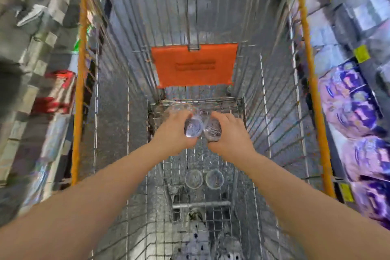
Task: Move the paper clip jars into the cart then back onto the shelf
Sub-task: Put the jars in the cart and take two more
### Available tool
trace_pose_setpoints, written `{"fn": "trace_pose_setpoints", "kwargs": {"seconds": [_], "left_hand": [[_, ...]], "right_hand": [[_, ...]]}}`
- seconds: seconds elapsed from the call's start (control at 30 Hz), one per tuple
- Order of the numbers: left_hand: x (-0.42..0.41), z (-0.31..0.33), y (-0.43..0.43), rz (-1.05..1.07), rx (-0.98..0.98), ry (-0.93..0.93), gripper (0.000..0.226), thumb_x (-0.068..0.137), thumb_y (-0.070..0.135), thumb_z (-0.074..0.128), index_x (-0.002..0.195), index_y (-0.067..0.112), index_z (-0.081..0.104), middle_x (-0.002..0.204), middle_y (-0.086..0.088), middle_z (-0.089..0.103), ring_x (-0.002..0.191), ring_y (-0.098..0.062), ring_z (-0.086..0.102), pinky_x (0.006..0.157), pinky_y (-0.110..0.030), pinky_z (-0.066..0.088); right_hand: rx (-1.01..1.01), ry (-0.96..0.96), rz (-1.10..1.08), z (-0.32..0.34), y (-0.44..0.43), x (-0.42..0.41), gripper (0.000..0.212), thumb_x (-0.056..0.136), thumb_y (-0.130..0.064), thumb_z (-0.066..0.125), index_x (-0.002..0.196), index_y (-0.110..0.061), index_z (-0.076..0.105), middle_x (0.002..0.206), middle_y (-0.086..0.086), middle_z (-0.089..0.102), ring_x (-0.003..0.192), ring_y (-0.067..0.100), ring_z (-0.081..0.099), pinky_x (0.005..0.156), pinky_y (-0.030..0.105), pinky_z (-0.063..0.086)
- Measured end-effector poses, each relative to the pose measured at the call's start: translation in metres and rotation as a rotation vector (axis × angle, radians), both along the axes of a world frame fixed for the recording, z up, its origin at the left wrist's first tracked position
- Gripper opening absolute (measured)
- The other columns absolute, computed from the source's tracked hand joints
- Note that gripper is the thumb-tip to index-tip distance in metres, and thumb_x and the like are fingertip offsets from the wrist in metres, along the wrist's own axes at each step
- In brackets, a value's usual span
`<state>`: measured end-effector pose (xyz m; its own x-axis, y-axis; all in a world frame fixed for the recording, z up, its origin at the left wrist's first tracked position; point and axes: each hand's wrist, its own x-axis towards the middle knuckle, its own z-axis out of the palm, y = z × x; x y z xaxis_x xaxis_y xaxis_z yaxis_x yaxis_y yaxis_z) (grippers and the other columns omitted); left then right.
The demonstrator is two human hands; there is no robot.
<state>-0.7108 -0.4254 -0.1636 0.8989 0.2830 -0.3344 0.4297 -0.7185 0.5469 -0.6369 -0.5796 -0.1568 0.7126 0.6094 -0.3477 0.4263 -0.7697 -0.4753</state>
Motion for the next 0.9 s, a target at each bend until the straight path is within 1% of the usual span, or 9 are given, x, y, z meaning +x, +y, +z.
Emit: {"fn": "trace_pose_setpoints", "kwargs": {"seconds": [0.1,0.23,0.37,0.5,0.57,0.67,0.73,0.83,0.9], "left_hand": [[-0.001,-0.044,0.000,0.016,-0.006,0.063,0.055,0.075,0.031,0.072,0.122,0.015,0.047,0.114,-0.008,0.057,0.099,-0.026,0.057,0.080,-0.037,0.049],[-0.004,-0.097,-0.004,-0.062,0.101,0.214,0.072,0.077,0.039,0.070,0.135,0.018,0.034,0.128,-0.007,0.048,0.109,-0.026,0.054,0.086,-0.039,0.049],[-0.019,-0.150,-0.011,-0.075,0.120,0.320,0.071,0.076,0.040,0.071,0.133,0.022,0.032,0.121,-0.006,0.049,0.099,-0.023,0.056,0.079,-0.038,0.053],[-0.033,-0.179,-0.019,-0.074,0.106,0.379,0.068,0.077,0.038,0.068,0.133,0.022,0.032,0.114,-0.005,0.055,0.097,-0.024,0.057,0.080,-0.038,0.054],[-0.036,-0.184,-0.020,-0.052,0.092,0.367,0.071,0.075,0.043,0.070,0.132,0.025,0.032,0.117,-0.003,0.054,0.100,-0.023,0.056,0.083,-0.039,0.052],[-0.034,-0.178,-0.020,-0.027,0.058,0.397,0.076,0.070,0.054,0.070,0.132,0.029,0.035,0.120,0.000,0.053,0.103,-0.021,0.055,0.084,-0.038,0.051],[-0.029,-0.166,-0.019,-0.024,0.045,0.387,0.072,0.073,0.053,0.070,0.132,0.027,0.039,0.123,0.000,0.052,0.107,-0.020,0.053,0.088,-0.036,0.049],[-0.022,-0.136,-0.018,-0.033,0.053,0.307,0.067,0.077,0.046,0.069,0.134,0.023,0.041,0.125,-0.005,0.051,0.112,-0.023,0.052,0.089,-0.035,0.047],[-0.016,-0.109,-0.019,-0.019,0.021,0.245,0.060,0.078,0.043,0.069,0.129,0.022,0.048,0.122,-0.005,0.054,0.110,-0.024,0.053,0.088,-0.035,0.046]], "right_hand": [[-0.053,0.006,0.010,-0.040,0.005,-0.003,0.072,0.078,-0.031,0.069,0.140,-0.024,0.033,0.134,0.001,0.042,0.121,0.028,0.035,0.098,0.035,0.034],[-0.127,0.071,0.064,-0.095,0.007,-0.004,0.070,0.079,-0.027,0.069,0.139,-0.025,0.033,0.136,0.000,0.040,0.125,0.028,0.033,0.101,0.037,0.035],[-0.221,0.158,0.104,-0.144,0.004,-0.012,0.078,0.079,-0.018,0.070,0.144,-0.023,0.027,0.142,0.002,0.035,0.131,0.030,0.028,0.109,0.039,0.031],[-0.240,0.199,0.095,-0.174,-0.003,-0.027,0.075,0.079,-0.011,0.066,0.143,-0.021,0.029,0.137,0.005,0.039,0.125,0.029,0.033,0.105,0.037,0.031],[-0.221,0.234,0.064,-0.182,-0.005,-0.033,0.078,0.078,-0.011,0.067,0.144,-0.021,0.027,0.139,0.005,0.039,0.125,0.028,0.034,0.106,0.037,0.031],[-0.244,0.321,0.064,-0.177,-0.005,-0.036,0.083,0.079,-0.020,0.069,0.147,-0.021,0.020,0.146,0.006,0.031,0.130,0.029,0.032,0.107,0.041,0.031],[-0.259,0.321,0.074,-0.164,-0.005,-0.035,0.085,0.080,-0.026,0.068,0.148,-0.021,0.018,0.148,0.005,0.029,0.133,0.029,0.030,0.109,0.043,0.031],[-0.243,0.262,0.055,-0.131,-0.003,-0.026,0.075,0.082,-0.029,0.066,0.146,-0.021,0.027,0.144,0.004,0.038,0.131,0.027,0.035,0.107,0.043,0.034],[-0.204,0.246,0.029,-0.104,0.001,-0.017,0.060,0.084,-0.029,0.064,0.138,-0.022,0.038,0.133,0.002,0.050,0.120,0.025,0.047,0.099,0.039,0.041]]}}
